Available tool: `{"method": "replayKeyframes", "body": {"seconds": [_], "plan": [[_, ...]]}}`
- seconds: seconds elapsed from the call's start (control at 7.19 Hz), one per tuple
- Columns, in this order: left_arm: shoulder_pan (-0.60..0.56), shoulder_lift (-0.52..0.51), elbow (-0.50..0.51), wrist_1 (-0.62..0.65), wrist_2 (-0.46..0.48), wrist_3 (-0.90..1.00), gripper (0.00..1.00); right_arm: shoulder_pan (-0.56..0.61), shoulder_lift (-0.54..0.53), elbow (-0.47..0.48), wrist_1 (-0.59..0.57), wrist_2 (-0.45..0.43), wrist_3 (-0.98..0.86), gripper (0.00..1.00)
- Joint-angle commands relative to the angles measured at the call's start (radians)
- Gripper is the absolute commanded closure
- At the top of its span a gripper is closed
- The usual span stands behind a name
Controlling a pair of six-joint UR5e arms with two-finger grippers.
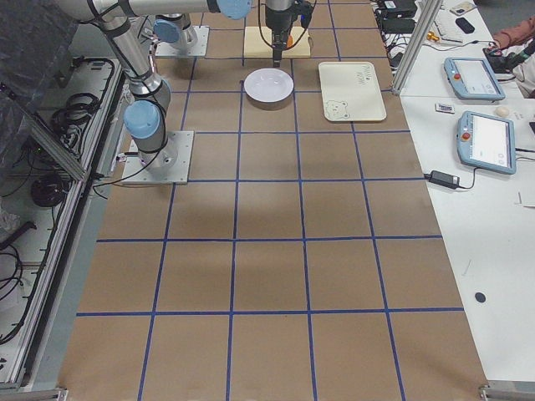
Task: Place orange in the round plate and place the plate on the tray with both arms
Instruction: 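Carry the orange with the left gripper and release it into the white plate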
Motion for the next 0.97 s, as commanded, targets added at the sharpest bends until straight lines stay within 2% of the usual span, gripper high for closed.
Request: {"method": "replayKeyframes", "body": {"seconds": [0.0,0.28,0.7,0.83], "plan": [[-0.180,-0.018,0.003,0.010,-0.055,-0.309,1.00,0.000,0.000,0.000,0.000,0.000,0.002,0.00],[-0.273,-0.023,-0.012,-0.003,-0.121,-0.328,1.00,-0.001,0.000,0.000,0.000,-0.002,0.002,0.00],[-0.273,-0.081,-0.044,0.044,-0.124,-0.320,1.00,0.000,0.000,0.000,0.000,-0.002,0.002,0.00],[-0.273,-0.104,-0.043,0.088,-0.124,-0.323,0.80,0.000,0.000,0.000,0.000,-0.002,0.000,0.00]]}}
